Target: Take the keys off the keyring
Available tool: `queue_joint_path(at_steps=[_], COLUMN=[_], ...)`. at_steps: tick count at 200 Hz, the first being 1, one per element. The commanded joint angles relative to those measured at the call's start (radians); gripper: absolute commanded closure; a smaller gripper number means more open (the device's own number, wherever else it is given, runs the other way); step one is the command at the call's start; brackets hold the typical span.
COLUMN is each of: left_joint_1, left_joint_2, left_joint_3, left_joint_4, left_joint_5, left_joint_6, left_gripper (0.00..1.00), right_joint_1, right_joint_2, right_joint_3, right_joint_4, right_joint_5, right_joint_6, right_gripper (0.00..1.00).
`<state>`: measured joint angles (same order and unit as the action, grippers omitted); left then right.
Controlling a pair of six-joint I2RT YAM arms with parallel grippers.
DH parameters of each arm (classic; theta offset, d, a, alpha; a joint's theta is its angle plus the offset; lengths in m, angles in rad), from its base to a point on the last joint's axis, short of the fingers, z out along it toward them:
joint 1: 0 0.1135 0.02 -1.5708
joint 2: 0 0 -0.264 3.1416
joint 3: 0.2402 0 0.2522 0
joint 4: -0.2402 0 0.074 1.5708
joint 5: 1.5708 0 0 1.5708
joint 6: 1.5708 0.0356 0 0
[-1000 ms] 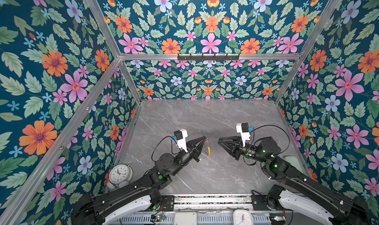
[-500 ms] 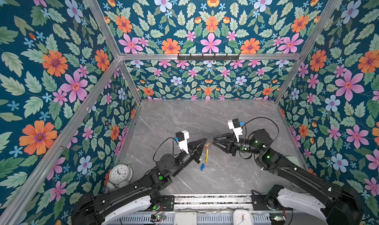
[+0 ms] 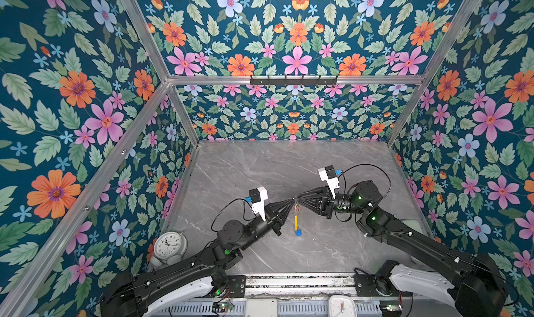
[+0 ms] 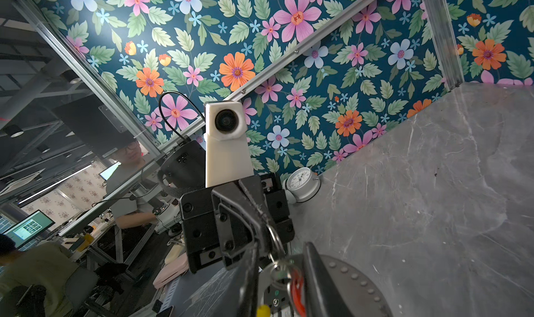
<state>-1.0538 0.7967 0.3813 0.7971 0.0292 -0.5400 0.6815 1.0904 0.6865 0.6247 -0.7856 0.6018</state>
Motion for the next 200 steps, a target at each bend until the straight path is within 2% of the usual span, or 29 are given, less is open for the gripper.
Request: queue_joint_path(at_steps=[1,38,160,200], left_joint_1=[0.001,0.001,0.0,0.001], left_joint_2=[-0.002,-0.005,0.015,0.023], left_joint_3=[-0.003,0.002,-0.004,-0.007], left_joint_4=[0.066,0.068,0.12,0.126], left_joint_5=[0.021,0.027,0.049,0.049], left_joint_6=[0.014,0.016,0.006,0.005], left_gripper=[1.0,1.0,1.0,1.0], right_joint_1=[0.001,0.001,0.01,0.012], right_joint_2=[-0.004,-0.002,-0.008,-0.007], right_joint_3=[0.005,0.019,0.008,0.008], right_joint_4=[0.049,0.038,0.036,0.038], right_joint_5=[-0.023,-0.035,-0.037,-0.042], right_joint_6=[0.015,0.018,0.018,0.017], right_gripper=[0.76,0.81,0.81,0.91])
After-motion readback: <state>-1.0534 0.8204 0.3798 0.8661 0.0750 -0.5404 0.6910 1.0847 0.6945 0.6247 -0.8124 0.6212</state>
